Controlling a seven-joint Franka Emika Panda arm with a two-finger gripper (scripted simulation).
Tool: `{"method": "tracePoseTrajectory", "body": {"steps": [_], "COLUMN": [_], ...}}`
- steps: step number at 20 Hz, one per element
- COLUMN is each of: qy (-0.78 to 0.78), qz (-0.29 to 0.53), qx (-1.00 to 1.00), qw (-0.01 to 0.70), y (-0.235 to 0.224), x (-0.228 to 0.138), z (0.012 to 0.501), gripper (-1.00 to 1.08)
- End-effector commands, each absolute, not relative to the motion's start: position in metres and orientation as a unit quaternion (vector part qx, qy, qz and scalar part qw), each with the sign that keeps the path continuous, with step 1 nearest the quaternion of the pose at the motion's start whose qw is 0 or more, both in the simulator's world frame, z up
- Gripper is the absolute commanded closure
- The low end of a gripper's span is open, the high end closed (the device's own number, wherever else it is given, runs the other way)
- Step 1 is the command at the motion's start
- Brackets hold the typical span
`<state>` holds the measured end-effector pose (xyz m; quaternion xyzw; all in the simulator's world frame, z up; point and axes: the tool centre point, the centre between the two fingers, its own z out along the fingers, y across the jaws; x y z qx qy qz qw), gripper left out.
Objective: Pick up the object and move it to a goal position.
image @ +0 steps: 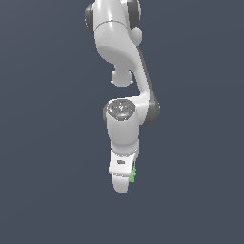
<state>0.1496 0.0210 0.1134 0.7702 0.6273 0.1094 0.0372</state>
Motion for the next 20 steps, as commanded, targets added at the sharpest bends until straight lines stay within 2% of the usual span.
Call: {"method": "tracePoseTrajectory", "body": {"steps": [1, 20], "qy": [0.642, 0.72], "qz": [0.135, 0.293], "qx": [0.753, 0.621], "qw": [0.047, 0.1], "y": [0.018, 0.002], "x": [0.158, 0.186], "z": [0.132, 0.257], "gripper": [1.08, 1.08]}}
